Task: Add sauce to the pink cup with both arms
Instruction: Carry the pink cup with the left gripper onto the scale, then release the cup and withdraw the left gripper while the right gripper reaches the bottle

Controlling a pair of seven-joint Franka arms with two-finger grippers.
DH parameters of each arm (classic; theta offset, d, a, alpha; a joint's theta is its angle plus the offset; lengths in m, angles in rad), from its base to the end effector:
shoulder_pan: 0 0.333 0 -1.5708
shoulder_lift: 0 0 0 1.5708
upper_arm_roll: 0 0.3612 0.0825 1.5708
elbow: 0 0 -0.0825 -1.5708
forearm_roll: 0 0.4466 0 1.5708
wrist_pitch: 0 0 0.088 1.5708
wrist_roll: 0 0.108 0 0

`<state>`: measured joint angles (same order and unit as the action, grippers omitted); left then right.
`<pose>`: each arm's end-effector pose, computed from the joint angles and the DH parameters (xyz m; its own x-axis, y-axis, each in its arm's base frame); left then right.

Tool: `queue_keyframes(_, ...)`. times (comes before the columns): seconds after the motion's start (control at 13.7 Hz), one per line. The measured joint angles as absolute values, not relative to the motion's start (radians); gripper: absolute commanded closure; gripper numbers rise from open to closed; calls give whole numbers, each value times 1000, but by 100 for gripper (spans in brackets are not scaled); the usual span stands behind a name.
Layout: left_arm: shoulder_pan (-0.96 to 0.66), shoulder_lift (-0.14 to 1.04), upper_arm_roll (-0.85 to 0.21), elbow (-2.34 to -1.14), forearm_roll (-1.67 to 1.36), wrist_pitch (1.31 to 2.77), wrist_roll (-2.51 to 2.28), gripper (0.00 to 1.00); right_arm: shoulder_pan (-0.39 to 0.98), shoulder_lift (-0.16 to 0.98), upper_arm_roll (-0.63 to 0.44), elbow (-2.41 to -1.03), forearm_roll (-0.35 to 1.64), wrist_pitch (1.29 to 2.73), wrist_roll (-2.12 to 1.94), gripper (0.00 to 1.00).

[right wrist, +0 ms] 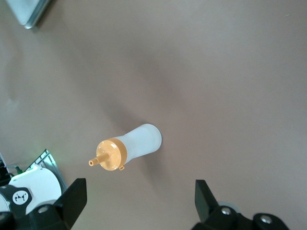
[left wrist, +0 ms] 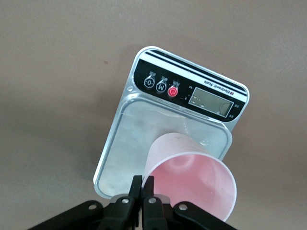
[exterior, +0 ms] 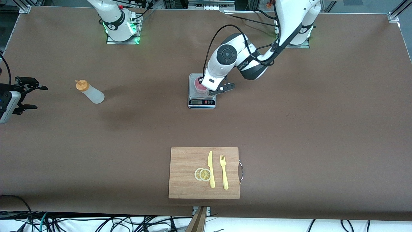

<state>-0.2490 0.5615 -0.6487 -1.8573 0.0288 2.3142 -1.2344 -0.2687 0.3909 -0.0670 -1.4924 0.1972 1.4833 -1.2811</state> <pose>0.4661 -0.5300 0.2691 0.8905 0.3547 -0.2851 0.3953 -0.9133 0.0984 0.6740 -0.2044 0.4450 0.6107 0.7906 0.0440 0.7303 -0.5408 -0.4174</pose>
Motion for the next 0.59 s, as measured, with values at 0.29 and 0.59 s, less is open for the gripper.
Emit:
queue_keyframes(0.29,-258,564,-637,-1856,47,2315,-1235,11,-316,408,-67,-1557,269,1478,-1437,0)
queue_keyframes(0.59,-257,567,-616,-1819,60,2263,-1235,1,-356,413,-68,-1635,330,1476,-1588,0)
